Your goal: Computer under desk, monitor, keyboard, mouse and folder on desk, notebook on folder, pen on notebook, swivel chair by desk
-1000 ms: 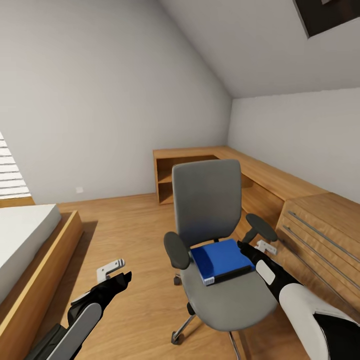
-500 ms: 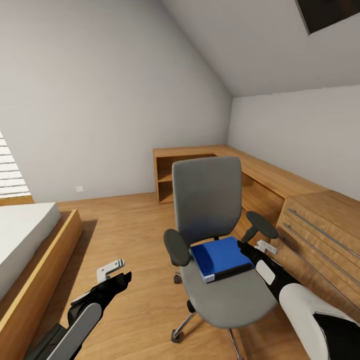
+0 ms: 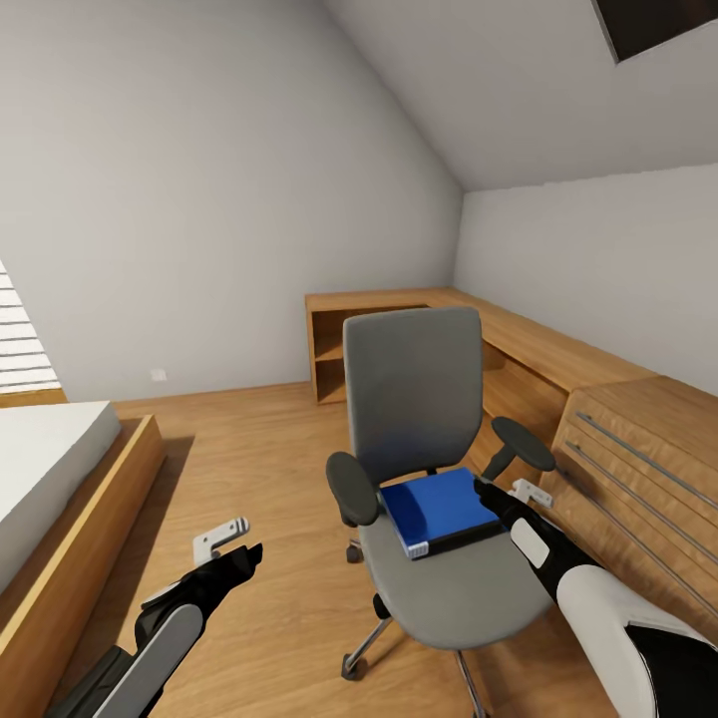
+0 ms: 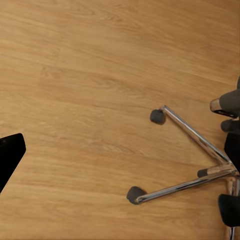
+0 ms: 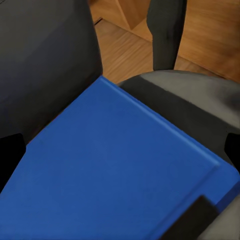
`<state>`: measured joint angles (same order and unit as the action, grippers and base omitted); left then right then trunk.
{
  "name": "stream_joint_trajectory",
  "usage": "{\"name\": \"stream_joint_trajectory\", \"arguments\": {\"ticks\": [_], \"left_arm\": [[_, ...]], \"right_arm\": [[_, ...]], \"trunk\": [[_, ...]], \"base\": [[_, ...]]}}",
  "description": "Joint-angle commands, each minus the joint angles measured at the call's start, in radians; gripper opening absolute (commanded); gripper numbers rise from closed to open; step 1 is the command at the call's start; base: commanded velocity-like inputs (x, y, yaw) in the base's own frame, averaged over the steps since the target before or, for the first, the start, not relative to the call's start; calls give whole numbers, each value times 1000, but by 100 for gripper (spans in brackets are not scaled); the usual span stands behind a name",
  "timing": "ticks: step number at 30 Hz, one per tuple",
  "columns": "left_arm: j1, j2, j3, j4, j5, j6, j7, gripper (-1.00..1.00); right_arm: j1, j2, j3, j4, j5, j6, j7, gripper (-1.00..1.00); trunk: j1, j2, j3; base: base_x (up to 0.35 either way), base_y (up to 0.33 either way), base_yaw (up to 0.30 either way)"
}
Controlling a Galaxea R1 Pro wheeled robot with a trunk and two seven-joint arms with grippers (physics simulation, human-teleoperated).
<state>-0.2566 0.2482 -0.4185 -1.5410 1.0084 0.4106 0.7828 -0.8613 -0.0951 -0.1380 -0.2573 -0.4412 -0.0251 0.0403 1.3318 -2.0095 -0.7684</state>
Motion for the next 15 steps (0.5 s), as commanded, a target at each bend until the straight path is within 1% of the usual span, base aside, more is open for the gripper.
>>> {"name": "stream_joint_trajectory", "arguments": {"ticks": [1, 6, 11, 12, 14, 15], "left_arm": [[-1, 1, -2, 0, 5, 2, 7, 100], [-1, 2, -2, 12, 4, 2, 6, 100], [-1, 2, -2, 14, 1, 2, 6, 100], [-1, 2, -5, 13, 0, 3, 6, 100], [-1, 2, -22, 13, -2, 2, 6, 100], [-1, 3, -38, 13, -2, 2, 6, 100]], "right_arm": [[-1, 0, -2, 1, -10, -3, 4, 100], [-1, -1, -2, 1, -10, -3, 2, 100], [-1, -4, -2, 1, -8, -1, -1, 100], [-1, -4, -2, 1, -8, -1, -1, 100], [-1, -5, -2, 0, -8, -1, -2, 100], [-1, -6, -2, 0, -8, -1, -2, 100]], "trunk": [[0, 0, -1], [0, 0, -1], [0, 0, -1], [0, 0, -1], [0, 0, -1], [0, 0, -1]], "base": [[0, 0, 0], [7, 0, 0], [106, 0, 0], [52, 0, 0], [30, 0, 0], [17, 0, 0]]}}
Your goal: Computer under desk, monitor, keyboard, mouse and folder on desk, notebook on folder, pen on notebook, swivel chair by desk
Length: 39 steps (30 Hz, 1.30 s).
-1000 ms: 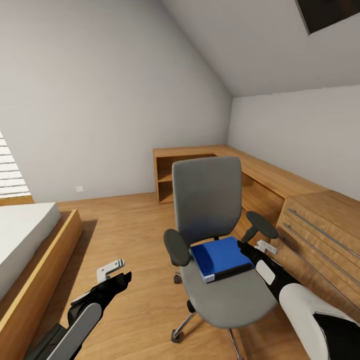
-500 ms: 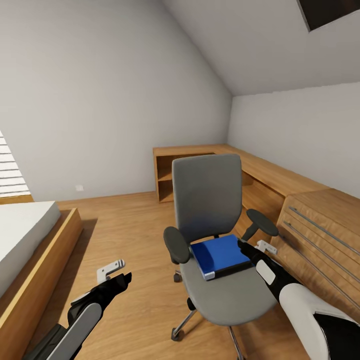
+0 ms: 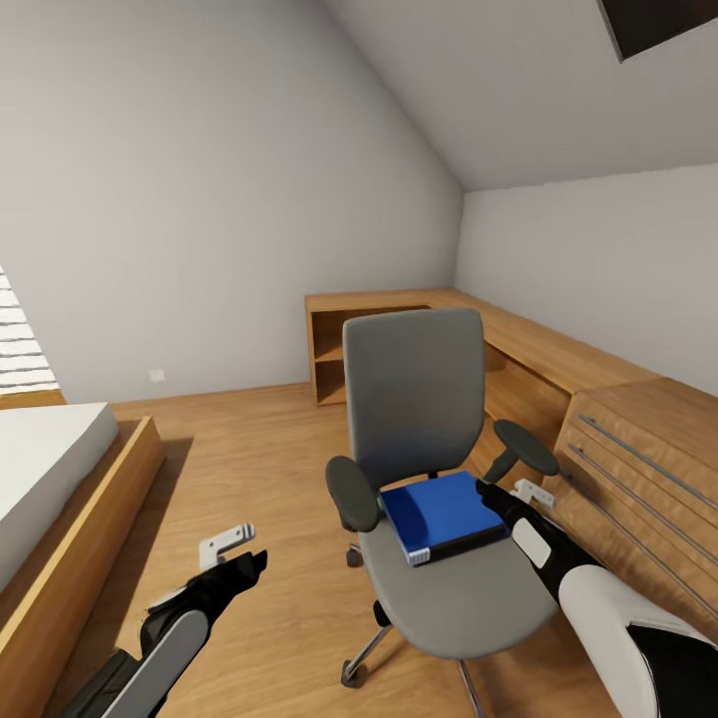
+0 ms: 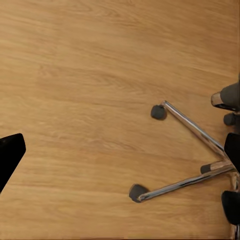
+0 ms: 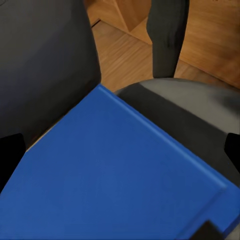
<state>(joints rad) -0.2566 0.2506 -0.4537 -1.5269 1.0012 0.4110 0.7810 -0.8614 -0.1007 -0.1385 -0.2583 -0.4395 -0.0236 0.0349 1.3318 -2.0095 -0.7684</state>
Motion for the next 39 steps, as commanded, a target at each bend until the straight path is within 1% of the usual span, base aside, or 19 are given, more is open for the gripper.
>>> {"name": "stream_joint_trajectory", "arguments": {"ticks": [1, 3, 7, 17, 23, 29, 36, 39], "left_arm": [[-1, 1, -9, -2, 4, 1, 7, 100], [-1, 2, -22, -2, 3, 0, 7, 100], [-1, 4, -32, -2, 2, -1, 7, 100], [-1, 5, -35, -2, 2, 0, 7, 100], [-1, 6, -36, -2, 2, -2, 7, 100], [-1, 5, -36, -9, 1, -2, 8, 100], [-1, 3, -36, -38, 4, -4, 10, 100], [-1, 4, -35, -43, 6, -4, 10, 100]], "right_arm": [[-1, 0, -1, 1, -10, -2, 4, 100], [-1, 0, -1, 1, -10, -2, 3, 100], [-1, -1, 0, 1, -9, 0, 2, 100], [-1, -2, 0, 1, -8, 1, 1, 100], [-1, -2, 0, 1, -8, 1, 0, 100], [-1, -3, 0, 1, -8, 1, -1, 100], [-1, -3, 1, 1, -7, 1, -42, 100], [-1, -3, 2, 1, -6, 1, -55, 100]], "trunk": [[0, 0, -1], [0, 0, -1], [0, 0, -1], [0, 0, -1], [0, 0, -1], [0, 0, -1], [0, 0, -1], [11, -21, -10]], "base": [[14, 0, 0], [37, 0, 0], [166, 0, 0], [81, 0, 0], [170, 0, 0], [44, 0, 0], [7, 0, 0], [1, 0, 0]]}}
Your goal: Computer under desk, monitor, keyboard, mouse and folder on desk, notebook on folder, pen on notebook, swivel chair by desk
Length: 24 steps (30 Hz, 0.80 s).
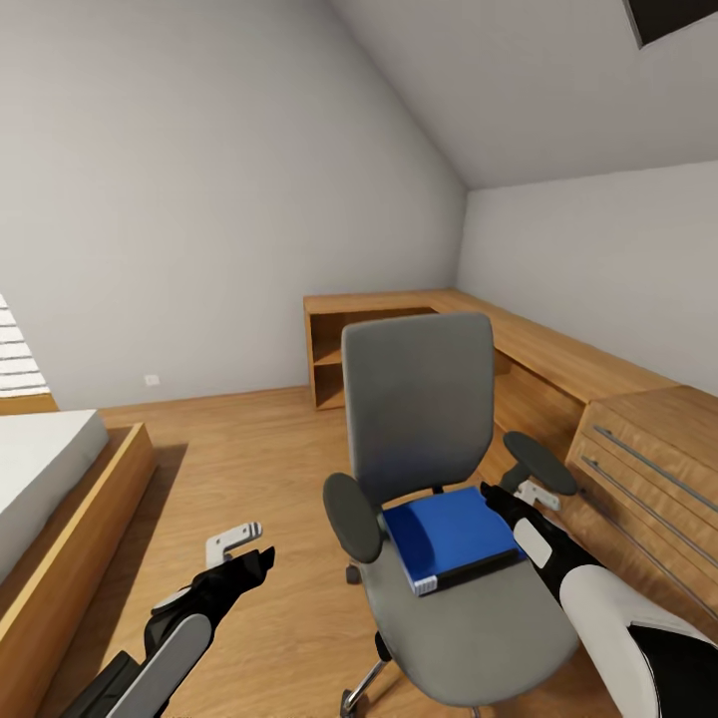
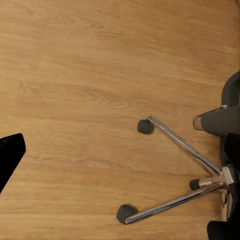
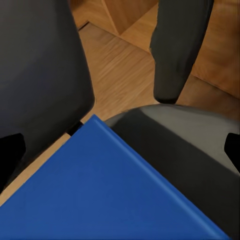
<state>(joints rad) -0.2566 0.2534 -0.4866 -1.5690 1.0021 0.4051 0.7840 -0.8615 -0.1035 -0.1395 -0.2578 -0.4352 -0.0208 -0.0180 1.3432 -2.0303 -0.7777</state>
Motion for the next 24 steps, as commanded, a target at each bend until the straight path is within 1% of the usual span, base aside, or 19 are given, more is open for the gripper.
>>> {"name": "stream_joint_trajectory", "arguments": {"ticks": [1, 24], "left_arm": [[-1, 1, -2, -3, 6, 2, 8, 100], [-1, 1, -1, -5, 7, 1, 8, 100]], "right_arm": [[-1, 0, 3, 0, -10, -2, -5, 100], [-1, -1, 5, 0, -7, -2, -11, 100]], "trunk": [[4, -8, -4], [92, -169, -76]], "base": [[0, 0, 0], [0, 0, 0]]}}
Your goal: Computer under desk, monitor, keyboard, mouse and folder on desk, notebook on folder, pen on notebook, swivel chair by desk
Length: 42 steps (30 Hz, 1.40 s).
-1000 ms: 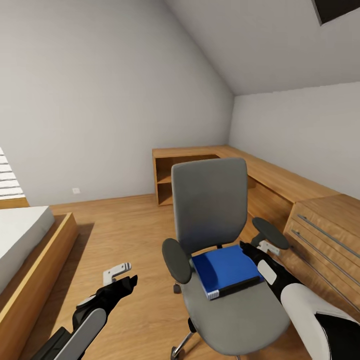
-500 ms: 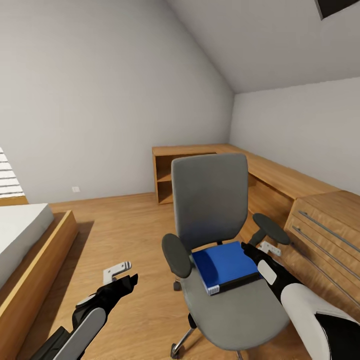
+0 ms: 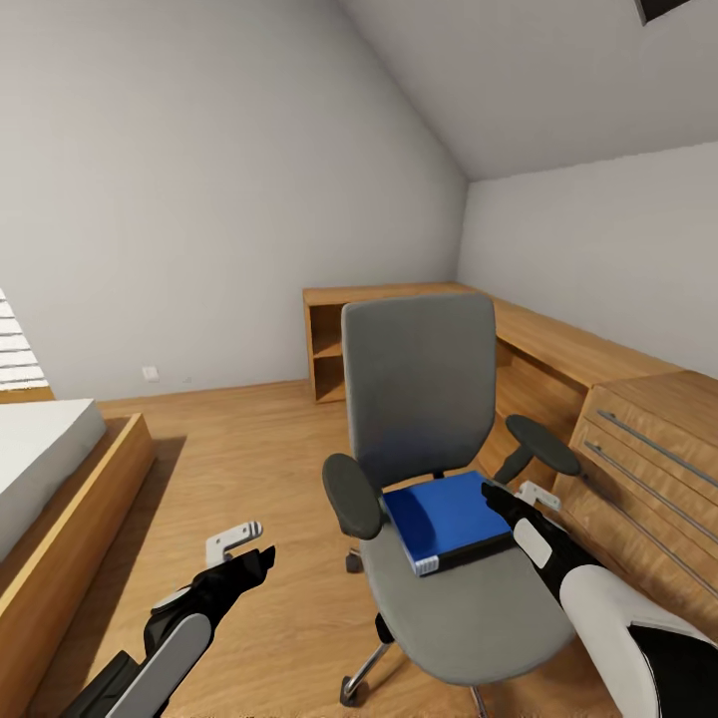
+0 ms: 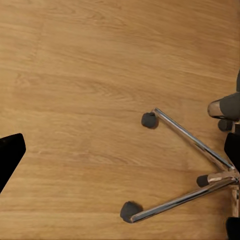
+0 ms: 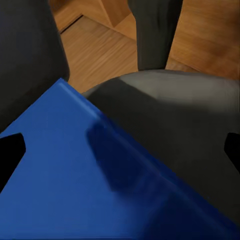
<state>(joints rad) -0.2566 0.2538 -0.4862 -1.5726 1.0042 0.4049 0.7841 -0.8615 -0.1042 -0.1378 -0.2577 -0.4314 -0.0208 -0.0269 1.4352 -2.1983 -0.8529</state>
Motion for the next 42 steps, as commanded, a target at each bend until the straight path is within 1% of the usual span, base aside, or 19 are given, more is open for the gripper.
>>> {"name": "stream_joint_trajectory", "arguments": {"ticks": [1, 4, 12, 16, 25, 33, 38, 42], "left_arm": [[-1, 1, -2, -1, 5, 2, 7, 100], [-1, 1, -2, -1, 5, 2, 7, 100], [-1, 1, -2, -1, 6, 2, 7, 100], [-1, 1, -2, -1, 5, 2, 8, 100], [-1, 1, -3, 1, 7, 2, 8, 100], [-1, 2, -2, 28, 9, 4, 6, 100], [-1, 2, -1, 32, 10, 5, 6, 100], [-1, 2, 0, 32, 9, 5, 6, 100]], "right_arm": [[-1, 0, 3, 0, -10, -2, -2, 100], [-1, 1, 3, 0, -10, -2, -2, 100], [-1, 1, 4, 0, -9, -2, -2, 100], [-1, 1, 5, 0, -9, -2, -3, 100], [-1, 1, 7, 0, -7, -2, -4, 100], [-1, 1, 8, 0, -7, -2, -5, 100], [-1, 1, 8, 0, -7, -2, -5, 100], [-1, 1, 8, 0, -7, -2, -5, 100]], "trunk": [[4, -8, -4], [15, -29, -14], [15, -29, -14], [31, -57, -26], [31, -57, -26], [31, -57, -26], [31, -57, -26], [31, -57, -26]], "base": [[0, 0, 0], [0, 0, 0], [0, 0, 0], [0, 0, 0], [0, 0, 0], [-8, 0, 0], [-210, 0, 0], [-62, 0, 0]]}}
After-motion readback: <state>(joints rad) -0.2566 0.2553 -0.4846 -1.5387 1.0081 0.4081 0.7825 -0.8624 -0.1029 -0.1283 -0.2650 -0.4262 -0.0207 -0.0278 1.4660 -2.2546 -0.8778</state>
